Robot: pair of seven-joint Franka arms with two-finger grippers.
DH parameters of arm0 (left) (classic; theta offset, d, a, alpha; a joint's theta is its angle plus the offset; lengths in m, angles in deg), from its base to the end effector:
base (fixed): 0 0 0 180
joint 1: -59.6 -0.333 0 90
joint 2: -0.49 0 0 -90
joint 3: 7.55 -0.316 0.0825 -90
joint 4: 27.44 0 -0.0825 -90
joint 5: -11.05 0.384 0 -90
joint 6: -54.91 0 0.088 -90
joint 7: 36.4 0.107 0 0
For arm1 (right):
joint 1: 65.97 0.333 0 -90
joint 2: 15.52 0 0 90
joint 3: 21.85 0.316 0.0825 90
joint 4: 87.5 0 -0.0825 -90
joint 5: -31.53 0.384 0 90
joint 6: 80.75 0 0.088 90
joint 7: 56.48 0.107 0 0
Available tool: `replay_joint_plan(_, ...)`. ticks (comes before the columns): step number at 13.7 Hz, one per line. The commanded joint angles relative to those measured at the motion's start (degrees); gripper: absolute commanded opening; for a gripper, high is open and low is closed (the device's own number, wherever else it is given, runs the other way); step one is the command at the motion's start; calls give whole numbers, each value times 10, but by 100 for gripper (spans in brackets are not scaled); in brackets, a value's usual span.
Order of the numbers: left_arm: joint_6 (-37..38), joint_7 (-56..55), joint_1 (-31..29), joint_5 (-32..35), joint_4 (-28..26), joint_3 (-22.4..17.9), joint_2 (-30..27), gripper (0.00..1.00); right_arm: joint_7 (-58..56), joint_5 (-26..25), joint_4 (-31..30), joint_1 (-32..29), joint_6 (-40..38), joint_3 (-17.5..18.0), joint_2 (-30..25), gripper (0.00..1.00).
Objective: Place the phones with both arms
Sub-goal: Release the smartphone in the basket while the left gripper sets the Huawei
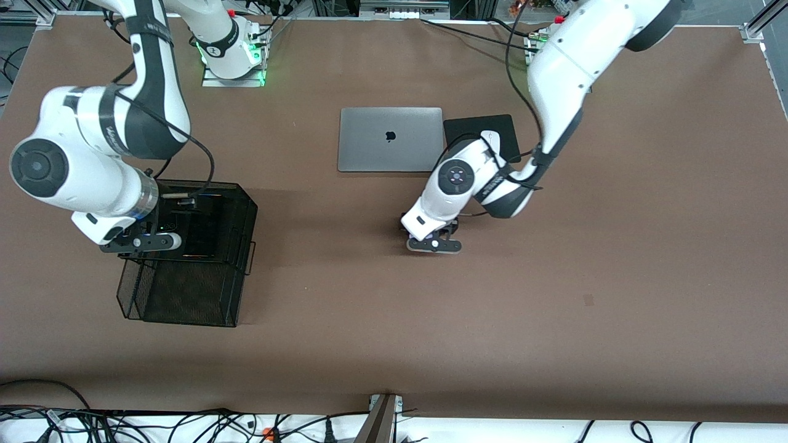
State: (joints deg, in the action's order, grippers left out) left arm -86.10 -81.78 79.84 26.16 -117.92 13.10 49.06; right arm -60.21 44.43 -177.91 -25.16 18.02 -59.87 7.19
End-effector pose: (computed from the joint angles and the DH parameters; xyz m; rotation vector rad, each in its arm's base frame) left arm 0.5558 -0.4329 0.1696 3.0102 0.0085 0.0168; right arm 0.6301 0.1019 0.4362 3.1065 0.1226 -0.2549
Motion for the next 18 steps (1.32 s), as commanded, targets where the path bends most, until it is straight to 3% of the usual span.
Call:
replay_joint_plan(1, -17, -37, 41, 8, 21, -37, 14, 59, 5, 4, 10, 1, -11, 2, 7, 100)
replay_joint_plan(2, -17, -37, 40, 8, 22, -37, 13, 84, 20, 5, 10, 2, -10, 4, 7, 100)
replay_joint_plan(3, -16, -37, 40, 6, 22, -37, 10, 100, 26, 5, 10, 3, -9, 6, 8, 100)
replay_joint_plan(6, 5, -45, 28, 5, 18, -37, -15, 100, 33, 10, 10, 9, -3, 6, 11, 100)
replay_joint_plan(8, 115, -36, 3, 10, 22, -37, -73, 100, 48, 11, 9, 16, 1, 7, 13, 100)
replay_joint_plan(11, 208, -27, -39, 11, 23, -37, -146, 100, 97, 13, 9, 46, 27, 10, 24, 100)
replay_joint_plan(14, 306, 74, -91, 8, 42, -36, -192, 100, 183, 38, 9, 66, 74, 57, 44, 100)
replay_joint_plan(18, 438, 227, -161, 1, 121, -30, -232, 100, 330, 37, 38, 88, 128, 137, 85, 100)
